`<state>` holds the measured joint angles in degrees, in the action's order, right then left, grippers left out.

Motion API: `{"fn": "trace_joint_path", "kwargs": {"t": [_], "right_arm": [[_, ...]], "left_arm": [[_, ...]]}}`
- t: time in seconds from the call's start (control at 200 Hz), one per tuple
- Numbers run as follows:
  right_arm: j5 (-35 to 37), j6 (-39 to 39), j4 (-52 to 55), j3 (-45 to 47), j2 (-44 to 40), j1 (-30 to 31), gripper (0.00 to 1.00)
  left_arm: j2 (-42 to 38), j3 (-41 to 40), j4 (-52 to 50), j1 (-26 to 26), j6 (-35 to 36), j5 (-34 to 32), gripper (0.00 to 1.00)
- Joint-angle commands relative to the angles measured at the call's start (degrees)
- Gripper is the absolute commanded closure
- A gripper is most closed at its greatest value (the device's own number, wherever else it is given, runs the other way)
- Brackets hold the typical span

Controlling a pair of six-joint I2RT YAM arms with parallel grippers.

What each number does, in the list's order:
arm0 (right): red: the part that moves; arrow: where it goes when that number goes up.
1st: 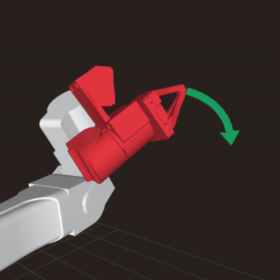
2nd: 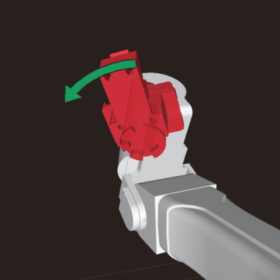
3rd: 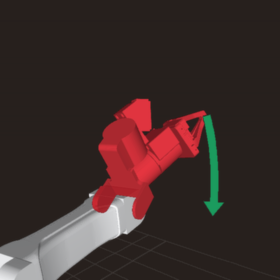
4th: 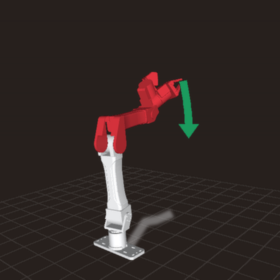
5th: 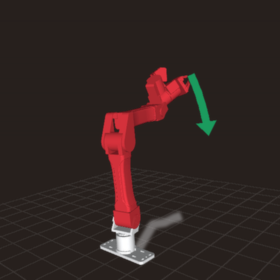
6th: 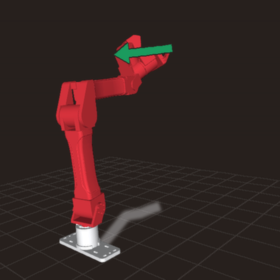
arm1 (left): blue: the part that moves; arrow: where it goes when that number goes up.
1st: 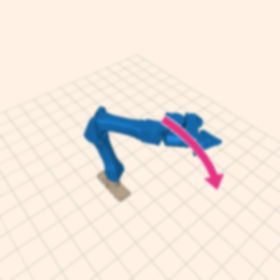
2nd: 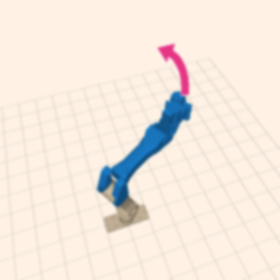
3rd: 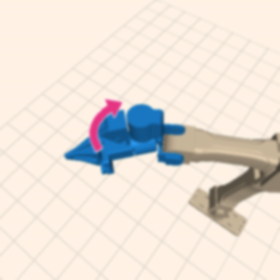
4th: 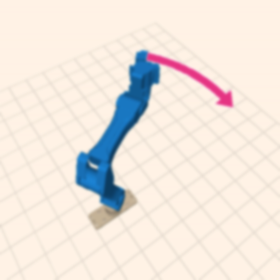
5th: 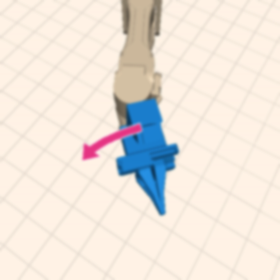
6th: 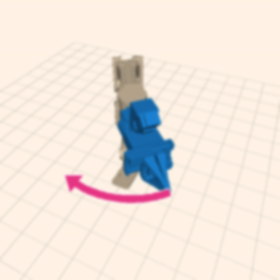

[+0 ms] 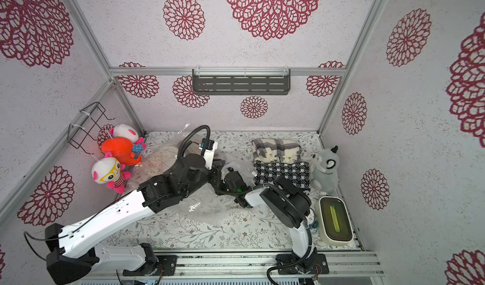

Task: Take the scarf out of the vacuum bag
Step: Take out the scarf from the vacuum bag.

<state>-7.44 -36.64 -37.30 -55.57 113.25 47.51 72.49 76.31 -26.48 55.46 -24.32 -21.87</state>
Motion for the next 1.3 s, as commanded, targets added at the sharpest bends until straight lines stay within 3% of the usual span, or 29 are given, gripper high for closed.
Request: {"fn": "trace_joint_path", "kwargs": {"t": [0.0, 0.075, 0.21, 0.355, 0.42, 0.635, 0.866, 0.926, 0.991, 1.061, 1.096, 1.206, 1.296], "right_arm": [[-0.86, 0.86, 1.36, -3.92, -0.58, 0.15, 0.57], [-0.69, -0.38, -0.88, -0.12, -2.69, -0.68, 0.57], [0.93, -0.57, -2.26, 4.11, -5.28, -1.21, 0.57], [-0.95, -0.64, -2.78, 3.60, -4.41, -1.54, 0.57], [-1.17, -0.43, -2.09, 3.11, -4.19, -1.56, 0.57], [-2.15, -0.57, -4.01, 4.49, -3.96, -1.54, 0.57], [-2.30, -0.16, -4.57, 5.65, -3.93, -1.30, 0.57], [-1.96, 0.02, -4.45, 5.34, -3.51, -1.28, 0.56], [-2.30, 0.02, -5.09, 5.21, -3.23, -1.33, 0.56], [-2.70, -0.07, -5.28, 5.03, -3.24, -1.28, 0.56], [-2.67, 0.11, -5.16, 5.01, -3.31, -1.28, 0.56], [-2.48, 0.37, -5.12, 5.26, -3.49, -1.31, 0.56], [-2.28, -0.13, -6.56, 6.18, -3.08, -1.10, 0.56]], "left_arm": [[1.51, 0.45, 0.88, 0.24, 0.59, 0.99, 0.94], [3.45, 2.32, -5.36, 0.47, -1.08, -0.72, 0.82], [0.56, -4.03, -6.79, 3.92, -4.57, -7.87, 0.36], [0.20, -6.27, -11.83, 7.78, -6.75, -15.42, 0.20], [0.12, -7.67, -10.57, 9.44, -5.95, -15.30, 0.00], [-0.55, -7.23, -15.98, 12.56, -6.89, -25.16, 0.00], [2.35, -7.08, -12.99, 7.28, -3.16, -20.63, 0.39], [2.84, -6.88, -11.24, 5.85, -1.36, -16.44, 0.49], [4.62, -6.03, -11.30, 4.09, -0.80, -11.81, 0.47], [7.53, -4.69, -13.28, 3.62, -1.07, -12.13, 0.44], [8.52, -4.26, -13.76, 3.58, -1.33, -12.93, 0.54], [8.68, -4.07, -12.47, 2.98, -1.05, -14.47, 0.99], [8.25, -2.96, -11.59, 2.70, -0.12, -15.00, 1.00]]}}
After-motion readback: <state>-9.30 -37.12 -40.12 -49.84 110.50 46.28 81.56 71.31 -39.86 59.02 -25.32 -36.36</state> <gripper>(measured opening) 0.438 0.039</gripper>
